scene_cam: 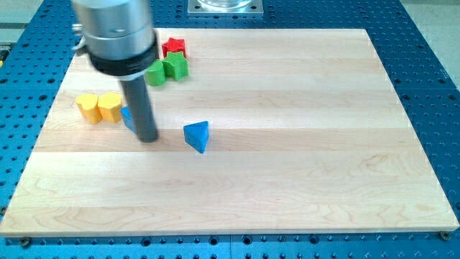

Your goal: Push the triangle into the cube

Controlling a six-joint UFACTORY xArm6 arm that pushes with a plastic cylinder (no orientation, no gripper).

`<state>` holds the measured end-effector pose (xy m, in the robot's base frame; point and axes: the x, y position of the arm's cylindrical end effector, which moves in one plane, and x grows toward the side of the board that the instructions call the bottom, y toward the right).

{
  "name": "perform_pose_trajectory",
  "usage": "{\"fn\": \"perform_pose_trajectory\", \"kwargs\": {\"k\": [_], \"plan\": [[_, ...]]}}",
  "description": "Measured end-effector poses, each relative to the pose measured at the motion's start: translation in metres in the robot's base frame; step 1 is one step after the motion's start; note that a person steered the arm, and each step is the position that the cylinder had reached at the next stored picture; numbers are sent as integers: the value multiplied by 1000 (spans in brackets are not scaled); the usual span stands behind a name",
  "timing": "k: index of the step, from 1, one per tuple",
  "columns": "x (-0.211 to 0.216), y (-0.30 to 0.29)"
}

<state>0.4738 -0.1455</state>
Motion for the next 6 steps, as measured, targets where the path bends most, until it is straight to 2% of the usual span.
{"fn": "perform_pose_trajectory", "kwargs": {"k": [1,2,3,4,5,6], "plan": [[0,-7],[25,11],[57,61],[40,126],[39,117],[39,74]]}}
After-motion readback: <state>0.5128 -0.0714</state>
